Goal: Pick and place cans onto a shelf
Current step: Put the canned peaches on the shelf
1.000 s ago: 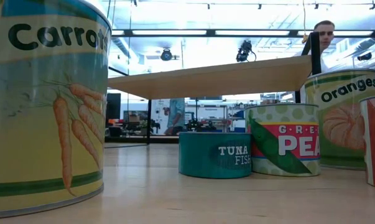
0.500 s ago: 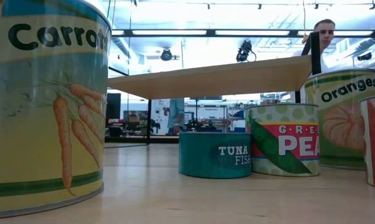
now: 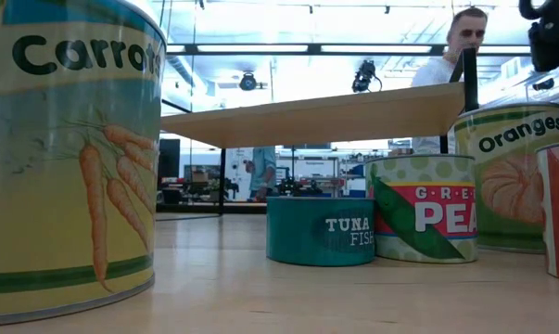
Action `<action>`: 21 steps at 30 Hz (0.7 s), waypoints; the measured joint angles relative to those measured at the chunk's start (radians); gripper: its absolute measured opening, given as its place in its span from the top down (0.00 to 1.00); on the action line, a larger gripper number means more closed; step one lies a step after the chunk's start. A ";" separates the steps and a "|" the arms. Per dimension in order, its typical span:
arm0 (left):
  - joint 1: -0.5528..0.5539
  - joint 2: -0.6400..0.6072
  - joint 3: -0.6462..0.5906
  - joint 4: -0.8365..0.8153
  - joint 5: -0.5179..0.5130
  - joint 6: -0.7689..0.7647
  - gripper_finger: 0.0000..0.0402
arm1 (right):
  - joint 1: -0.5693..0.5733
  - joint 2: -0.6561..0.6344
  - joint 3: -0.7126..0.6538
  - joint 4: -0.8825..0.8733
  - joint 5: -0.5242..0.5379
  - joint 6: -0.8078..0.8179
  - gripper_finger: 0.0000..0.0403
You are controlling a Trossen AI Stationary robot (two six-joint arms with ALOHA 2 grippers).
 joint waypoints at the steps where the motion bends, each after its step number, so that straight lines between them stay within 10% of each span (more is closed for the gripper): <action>1: 0.000 0.000 0.000 0.000 0.000 0.000 0.33 | -0.006 0.000 0.000 0.007 0.000 -0.010 0.04; 21: 0.000 0.000 0.000 0.000 0.001 -0.020 0.33 | -0.070 -0.116 0.000 -0.090 -0.077 -0.251 0.23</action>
